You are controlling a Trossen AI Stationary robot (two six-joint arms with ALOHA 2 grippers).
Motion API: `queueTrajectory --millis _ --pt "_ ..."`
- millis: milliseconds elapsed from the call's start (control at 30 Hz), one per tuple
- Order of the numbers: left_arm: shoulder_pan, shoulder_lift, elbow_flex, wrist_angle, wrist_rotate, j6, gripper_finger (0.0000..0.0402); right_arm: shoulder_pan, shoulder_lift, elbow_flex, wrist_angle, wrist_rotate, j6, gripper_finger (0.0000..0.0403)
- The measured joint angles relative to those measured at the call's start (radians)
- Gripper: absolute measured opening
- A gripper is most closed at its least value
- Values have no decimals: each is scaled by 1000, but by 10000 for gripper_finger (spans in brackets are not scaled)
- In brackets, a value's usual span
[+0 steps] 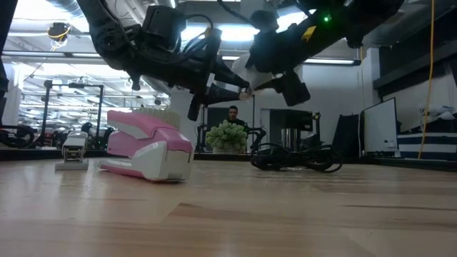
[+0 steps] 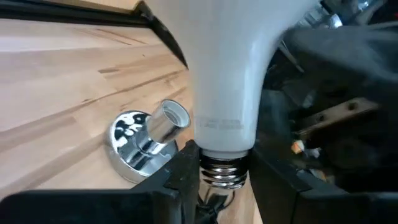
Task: Screw lightbulb
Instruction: Insert the lightbulb into the lamp
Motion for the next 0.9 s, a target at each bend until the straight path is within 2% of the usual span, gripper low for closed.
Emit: queueTrajectory --millis 367,667,900 --pt "37 0 0 -6 -1 0 112 0 0 0 203 277 1 248" --pt "37 0 0 -5 -1 0 106 -3 -38 0 233 291 27 248" --pt "36 0 0 -5 -1 0 108 -25 -139 0 233 301 58 248"
